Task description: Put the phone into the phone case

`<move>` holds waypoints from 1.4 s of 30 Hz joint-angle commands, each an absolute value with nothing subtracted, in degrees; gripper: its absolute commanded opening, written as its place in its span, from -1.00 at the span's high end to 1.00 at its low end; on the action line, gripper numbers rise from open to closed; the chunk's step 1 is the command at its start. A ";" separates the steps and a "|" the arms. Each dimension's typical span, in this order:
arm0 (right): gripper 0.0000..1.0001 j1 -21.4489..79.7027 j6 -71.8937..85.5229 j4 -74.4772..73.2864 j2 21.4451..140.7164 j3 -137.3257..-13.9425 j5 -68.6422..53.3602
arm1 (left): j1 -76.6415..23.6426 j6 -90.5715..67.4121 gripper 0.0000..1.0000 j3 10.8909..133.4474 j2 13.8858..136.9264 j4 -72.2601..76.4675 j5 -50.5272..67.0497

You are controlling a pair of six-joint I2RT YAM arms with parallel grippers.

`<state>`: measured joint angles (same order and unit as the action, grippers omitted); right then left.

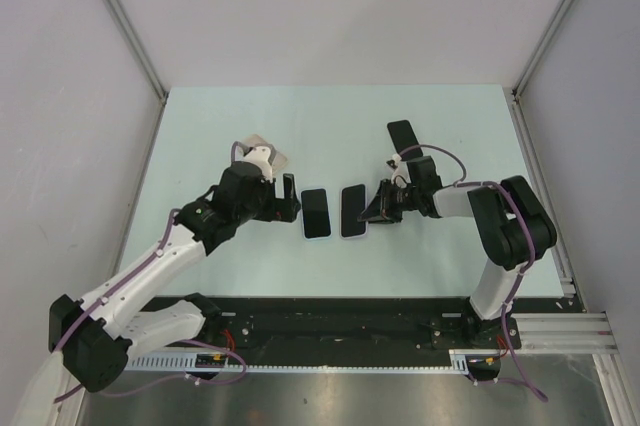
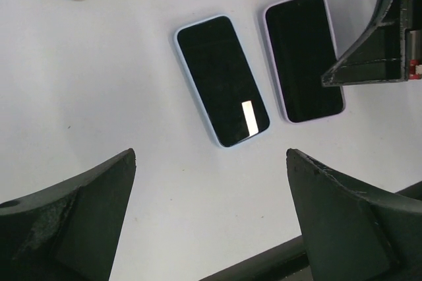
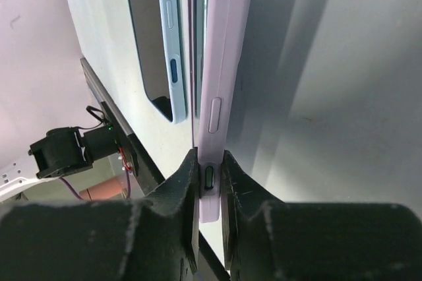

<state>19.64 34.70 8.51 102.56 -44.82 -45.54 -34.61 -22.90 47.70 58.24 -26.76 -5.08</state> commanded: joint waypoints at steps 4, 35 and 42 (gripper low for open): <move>0.33 17.23 31.91 5.37 101.52 -46.23 -41.58 | -33.31 -25.65 -1.00 49.65 61.60 -28.65 -12.12; -0.89 18.72 16.44 -21.71 62.05 -45.18 -24.52 | -9.93 -7.03 -0.56 102.82 119.86 -32.33 4.21; -0.89 17.58 17.40 -22.06 57.92 -42.72 -24.43 | -7.65 -9.75 -0.27 107.49 125.59 -34.72 3.25</move>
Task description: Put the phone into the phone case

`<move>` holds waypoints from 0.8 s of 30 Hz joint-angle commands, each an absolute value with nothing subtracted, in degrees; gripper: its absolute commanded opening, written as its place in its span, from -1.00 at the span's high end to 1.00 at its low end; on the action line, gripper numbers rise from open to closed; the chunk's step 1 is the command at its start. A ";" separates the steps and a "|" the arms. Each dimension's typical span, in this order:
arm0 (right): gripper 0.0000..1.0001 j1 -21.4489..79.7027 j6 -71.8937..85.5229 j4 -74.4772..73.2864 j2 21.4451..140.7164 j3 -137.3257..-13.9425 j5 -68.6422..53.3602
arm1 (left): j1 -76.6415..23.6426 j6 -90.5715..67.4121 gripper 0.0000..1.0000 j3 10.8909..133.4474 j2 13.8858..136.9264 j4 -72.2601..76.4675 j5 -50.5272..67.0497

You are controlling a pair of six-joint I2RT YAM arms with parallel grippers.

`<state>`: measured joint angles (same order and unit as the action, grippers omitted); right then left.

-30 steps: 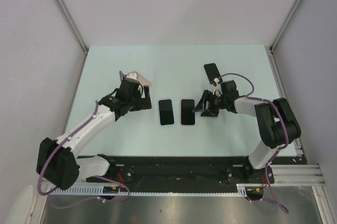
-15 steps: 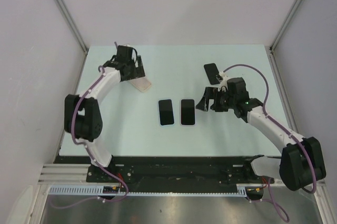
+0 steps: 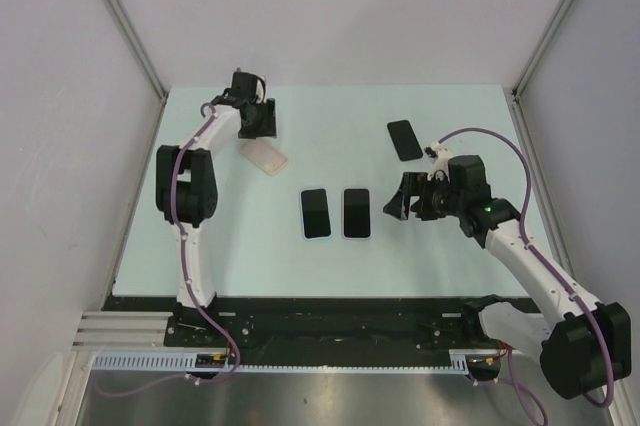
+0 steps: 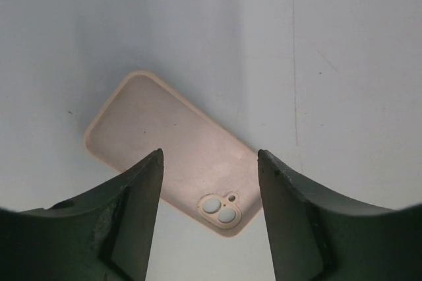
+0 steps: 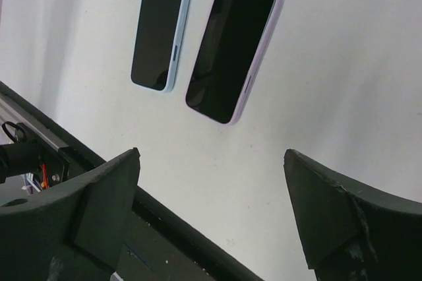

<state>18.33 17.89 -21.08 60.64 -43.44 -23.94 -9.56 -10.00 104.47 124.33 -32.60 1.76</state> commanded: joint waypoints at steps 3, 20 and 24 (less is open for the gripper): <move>-0.91 17.05 17.14 -22.85 56.25 -42.71 -23.91 | -6.86 -10.02 -0.22 106.09 126.56 -34.89 3.69; -0.93 15.12 16.52 -24.52 52.65 -41.57 -24.35 | -6.85 -9.23 -0.19 97.03 123.84 -33.93 -2.19; -0.93 15.12 16.52 -24.52 52.56 -41.22 -24.35 | -6.85 -12.74 -0.19 91.87 119.98 -34.02 -0.44</move>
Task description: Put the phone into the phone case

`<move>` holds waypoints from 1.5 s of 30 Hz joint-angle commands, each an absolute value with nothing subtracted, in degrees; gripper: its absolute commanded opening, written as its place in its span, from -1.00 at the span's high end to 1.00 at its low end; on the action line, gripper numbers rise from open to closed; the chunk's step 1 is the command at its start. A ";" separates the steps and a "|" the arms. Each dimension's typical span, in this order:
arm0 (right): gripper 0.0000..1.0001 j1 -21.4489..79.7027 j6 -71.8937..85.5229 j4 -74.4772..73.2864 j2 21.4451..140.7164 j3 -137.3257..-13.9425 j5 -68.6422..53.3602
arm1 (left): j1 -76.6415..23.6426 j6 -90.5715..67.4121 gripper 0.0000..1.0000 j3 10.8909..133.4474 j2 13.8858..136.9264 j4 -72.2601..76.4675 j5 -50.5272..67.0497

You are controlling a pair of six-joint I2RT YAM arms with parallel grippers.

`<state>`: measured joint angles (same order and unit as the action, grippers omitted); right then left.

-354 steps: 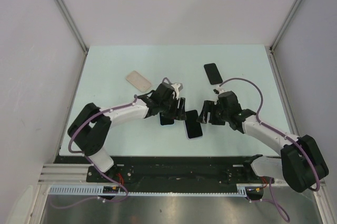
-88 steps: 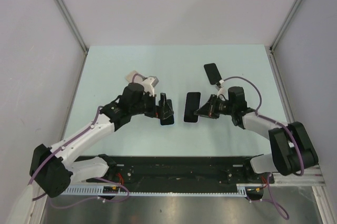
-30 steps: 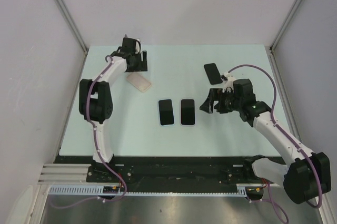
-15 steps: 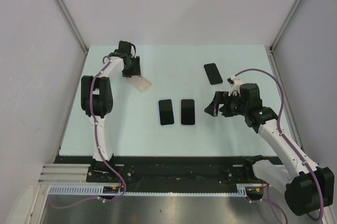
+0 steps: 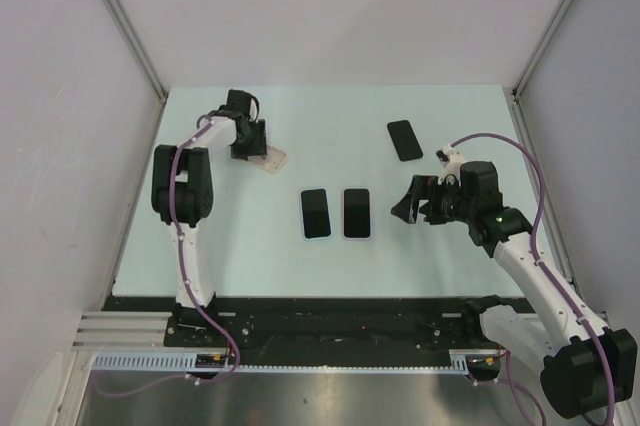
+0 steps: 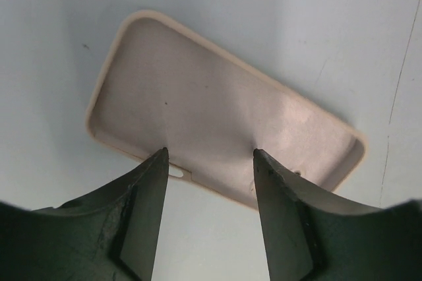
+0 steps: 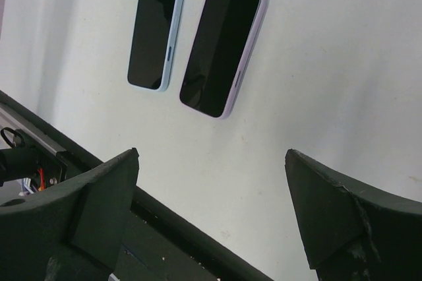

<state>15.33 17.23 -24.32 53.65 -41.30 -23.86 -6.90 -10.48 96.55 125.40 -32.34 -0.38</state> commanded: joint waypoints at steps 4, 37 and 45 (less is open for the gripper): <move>-0.93 15.03 16.61 -24.26 52.47 -41.05 -24.61 | -6.86 -17.04 -0.22 82.99 112.61 -31.21 5.97; -0.98 10.55 22.59 -24.78 50.36 -39.90 -22.41 | -5.45 3.43 -0.65 88.16 116.80 -31.64 3.86; -0.97 10.28 22.94 -24.44 50.62 -39.81 -20.65 | -5.45 3.52 -0.25 85.17 117.34 -32.96 2.99</move>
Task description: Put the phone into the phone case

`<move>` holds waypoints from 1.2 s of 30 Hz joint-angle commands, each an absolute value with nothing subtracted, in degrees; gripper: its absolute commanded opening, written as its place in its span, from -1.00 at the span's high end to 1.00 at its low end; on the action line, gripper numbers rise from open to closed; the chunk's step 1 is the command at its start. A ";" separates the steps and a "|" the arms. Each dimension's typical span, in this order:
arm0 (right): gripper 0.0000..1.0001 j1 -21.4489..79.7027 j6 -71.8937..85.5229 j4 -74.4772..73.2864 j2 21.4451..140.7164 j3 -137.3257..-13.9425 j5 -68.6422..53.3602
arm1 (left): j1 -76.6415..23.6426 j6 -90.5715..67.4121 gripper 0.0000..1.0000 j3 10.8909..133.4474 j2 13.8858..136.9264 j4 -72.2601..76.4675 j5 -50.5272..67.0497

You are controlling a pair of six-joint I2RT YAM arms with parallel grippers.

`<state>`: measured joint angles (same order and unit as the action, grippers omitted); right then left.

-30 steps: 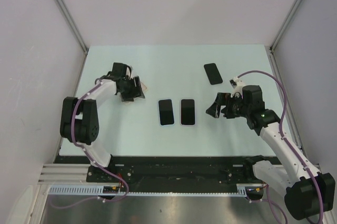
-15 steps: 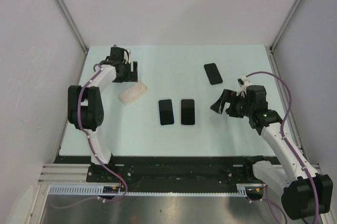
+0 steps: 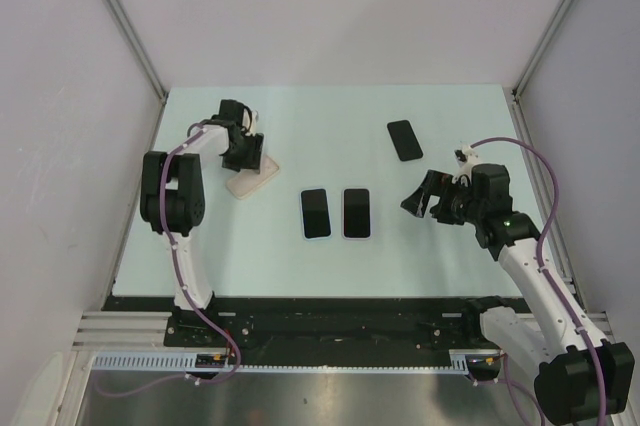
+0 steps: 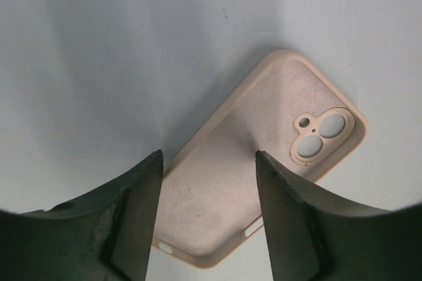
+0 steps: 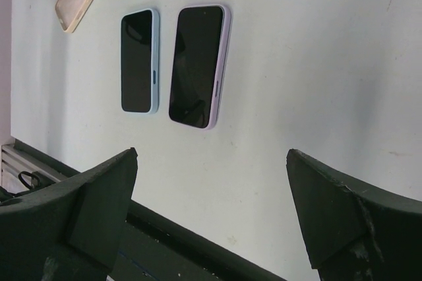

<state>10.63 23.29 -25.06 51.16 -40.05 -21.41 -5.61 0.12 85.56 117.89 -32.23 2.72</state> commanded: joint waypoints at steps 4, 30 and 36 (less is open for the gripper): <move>-0.97 10.28 23.55 -23.30 50.97 -39.73 -21.09 | -5.80 1.68 0.15 84.29 116.11 -34.45 1.94; -0.96 9.84 29.01 -4.23 62.47 -41.13 -12.31 | -9.84 -15.03 0.83 54.59 87.63 -33.66 9.39; -0.95 9.58 26.20 -0.70 67.76 -43.59 -4.58 | -9.93 -16.08 0.45 51.77 85.00 -32.61 13.10</move>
<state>10.00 29.26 -6.24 65.43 -39.48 -11.07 -9.63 -14.00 53.21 88.66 -34.76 10.28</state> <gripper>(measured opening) 0.979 0.213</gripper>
